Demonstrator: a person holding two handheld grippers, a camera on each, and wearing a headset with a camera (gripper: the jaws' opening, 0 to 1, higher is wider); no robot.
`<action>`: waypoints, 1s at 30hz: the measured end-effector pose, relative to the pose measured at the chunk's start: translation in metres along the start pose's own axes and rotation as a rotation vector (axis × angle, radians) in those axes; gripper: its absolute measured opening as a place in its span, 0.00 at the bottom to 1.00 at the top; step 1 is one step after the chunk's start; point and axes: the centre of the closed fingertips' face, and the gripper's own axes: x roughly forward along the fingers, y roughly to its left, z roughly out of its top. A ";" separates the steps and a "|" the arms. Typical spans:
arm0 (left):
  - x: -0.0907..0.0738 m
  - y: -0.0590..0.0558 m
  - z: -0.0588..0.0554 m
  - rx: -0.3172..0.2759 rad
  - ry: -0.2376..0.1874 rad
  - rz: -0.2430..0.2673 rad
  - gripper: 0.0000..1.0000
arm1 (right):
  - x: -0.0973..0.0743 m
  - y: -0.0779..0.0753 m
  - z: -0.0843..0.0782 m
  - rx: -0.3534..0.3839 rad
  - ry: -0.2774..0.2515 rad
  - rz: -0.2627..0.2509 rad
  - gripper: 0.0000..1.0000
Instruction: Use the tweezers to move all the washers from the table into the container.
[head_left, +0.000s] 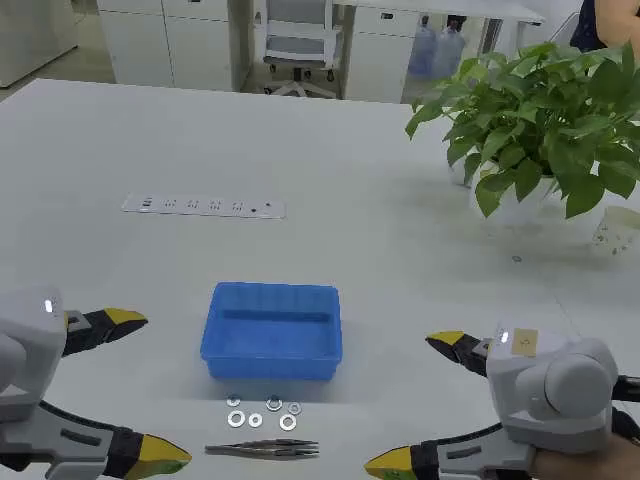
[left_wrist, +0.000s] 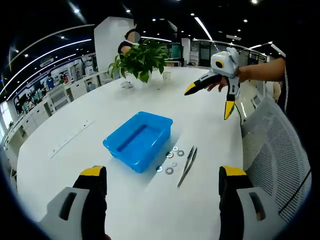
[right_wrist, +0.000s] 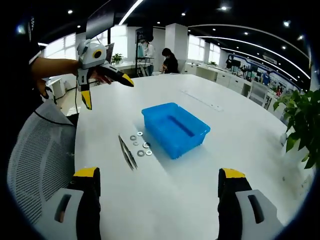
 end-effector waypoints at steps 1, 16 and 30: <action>0.000 0.000 0.000 0.001 0.000 0.000 0.99 | 0.000 0.000 0.000 0.000 -0.001 0.000 0.99; 0.000 -0.001 0.001 0.009 0.004 -0.002 0.99 | -0.002 -0.001 0.001 0.001 -0.005 -0.003 0.99; -0.001 -0.002 0.002 0.018 0.009 -0.005 0.99 | -0.002 -0.001 0.002 -0.001 -0.008 -0.004 0.99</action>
